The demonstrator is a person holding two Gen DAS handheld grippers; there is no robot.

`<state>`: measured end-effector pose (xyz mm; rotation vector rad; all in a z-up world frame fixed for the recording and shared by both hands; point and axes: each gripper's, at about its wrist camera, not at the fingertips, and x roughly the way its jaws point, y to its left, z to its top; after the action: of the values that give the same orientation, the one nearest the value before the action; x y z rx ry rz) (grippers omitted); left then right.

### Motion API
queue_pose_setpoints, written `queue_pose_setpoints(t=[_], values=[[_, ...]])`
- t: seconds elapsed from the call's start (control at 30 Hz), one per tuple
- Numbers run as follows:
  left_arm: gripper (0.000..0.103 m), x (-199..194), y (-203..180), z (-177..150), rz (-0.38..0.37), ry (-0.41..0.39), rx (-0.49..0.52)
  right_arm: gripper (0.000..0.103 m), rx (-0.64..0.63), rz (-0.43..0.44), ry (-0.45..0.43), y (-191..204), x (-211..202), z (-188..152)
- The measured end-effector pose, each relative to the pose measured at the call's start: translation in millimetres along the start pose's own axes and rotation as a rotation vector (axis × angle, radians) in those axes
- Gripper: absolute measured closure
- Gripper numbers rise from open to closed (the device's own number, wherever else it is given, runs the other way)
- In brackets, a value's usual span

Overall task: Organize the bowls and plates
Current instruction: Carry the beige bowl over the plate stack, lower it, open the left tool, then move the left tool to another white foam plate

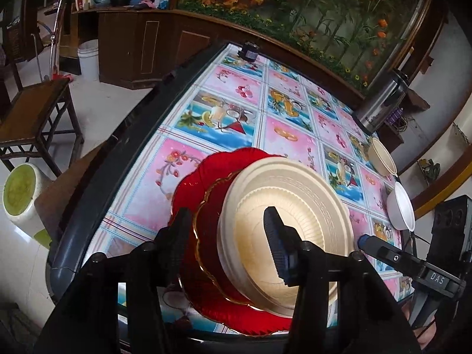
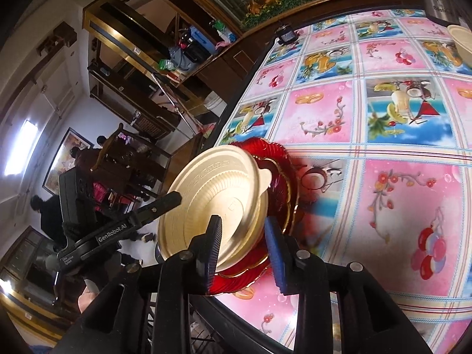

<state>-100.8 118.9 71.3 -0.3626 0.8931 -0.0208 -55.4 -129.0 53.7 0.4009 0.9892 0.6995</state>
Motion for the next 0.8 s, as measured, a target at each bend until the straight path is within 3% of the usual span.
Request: queue_pose_setpoints(t=[0.4, 0.67, 0.8], values=[[0.053, -25, -33, 7, 0.002, -0.049, 0.054, 0.067, 0.075, 0.015, -0.131, -35, -59, 1], [0.054, -17, -101, 3, -0.045, -0.001, 0.181, 0.066, 0.148, 0.018, -0.239, -77, -109, 2], [0.054, -2, -151, -1, -0.144, 0.071, 0.254, 0.066, 0.185, -0.044, -0.353, -107, -155, 4]])
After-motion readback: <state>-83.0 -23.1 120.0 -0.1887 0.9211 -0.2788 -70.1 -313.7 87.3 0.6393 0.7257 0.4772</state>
